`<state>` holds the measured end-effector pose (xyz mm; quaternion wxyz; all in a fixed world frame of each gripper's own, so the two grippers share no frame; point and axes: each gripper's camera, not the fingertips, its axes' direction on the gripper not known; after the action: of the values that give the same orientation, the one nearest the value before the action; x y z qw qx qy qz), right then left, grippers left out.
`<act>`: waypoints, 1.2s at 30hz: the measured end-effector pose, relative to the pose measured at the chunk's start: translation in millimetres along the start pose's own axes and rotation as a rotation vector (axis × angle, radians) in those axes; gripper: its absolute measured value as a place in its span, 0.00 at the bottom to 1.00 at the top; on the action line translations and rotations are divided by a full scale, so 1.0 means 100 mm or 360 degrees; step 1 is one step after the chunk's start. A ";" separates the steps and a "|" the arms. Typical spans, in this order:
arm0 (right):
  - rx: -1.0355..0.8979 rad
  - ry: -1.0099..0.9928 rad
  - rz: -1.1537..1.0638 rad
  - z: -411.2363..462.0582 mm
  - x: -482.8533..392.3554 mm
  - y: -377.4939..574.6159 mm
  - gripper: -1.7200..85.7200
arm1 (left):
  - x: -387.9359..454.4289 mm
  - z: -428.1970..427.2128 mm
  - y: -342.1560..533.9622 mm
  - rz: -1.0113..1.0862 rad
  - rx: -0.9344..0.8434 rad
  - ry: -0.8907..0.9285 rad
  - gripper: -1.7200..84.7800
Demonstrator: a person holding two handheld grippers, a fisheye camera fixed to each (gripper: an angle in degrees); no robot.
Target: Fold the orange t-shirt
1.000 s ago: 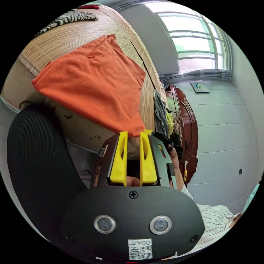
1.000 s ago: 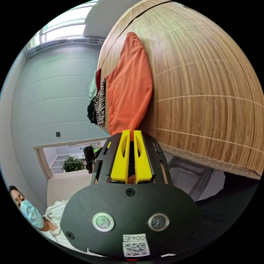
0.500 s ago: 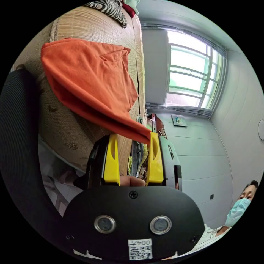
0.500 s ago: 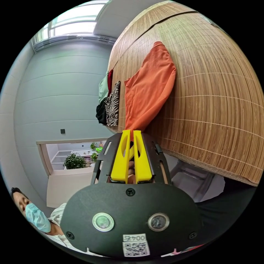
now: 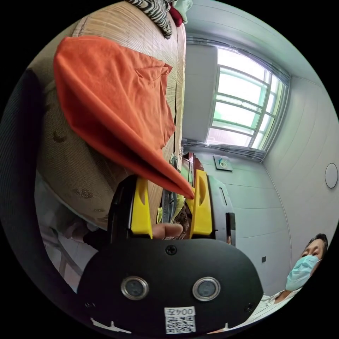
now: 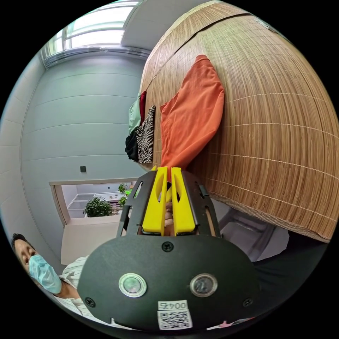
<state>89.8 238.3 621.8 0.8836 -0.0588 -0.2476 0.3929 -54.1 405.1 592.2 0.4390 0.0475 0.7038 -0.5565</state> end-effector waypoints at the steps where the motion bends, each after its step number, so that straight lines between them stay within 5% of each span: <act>1: -0.0003 0.0001 -0.0005 -0.01 0.00 0.00 0.05 | -0.01 0.00 -0.01 -0.0021 0.0014 0.0009 0.24; 9: 0.0017 -0.0048 -0.0018 -0.03 0.20 0.12 0.06 | 0.13 0.08 -0.20 -0.0031 -0.0002 -0.0233 0.08; 19: 0.0137 -0.0337 0.0150 -0.01 0.88 -0.16 0.21 | 0.78 -0.09 -0.49 0.0038 -0.0185 -0.0178 0.07; 36: 0.0149 -0.0366 0.0100 0.45 0.73 -1.45 0.19 | 1.09 -0.59 -0.75 0.0043 -0.0358 -0.0142 0.07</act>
<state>205.8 188.0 732.6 0.8384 0.0202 -0.3267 0.4359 -195.8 379.9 575.0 0.4797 -0.0174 0.7409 -0.4697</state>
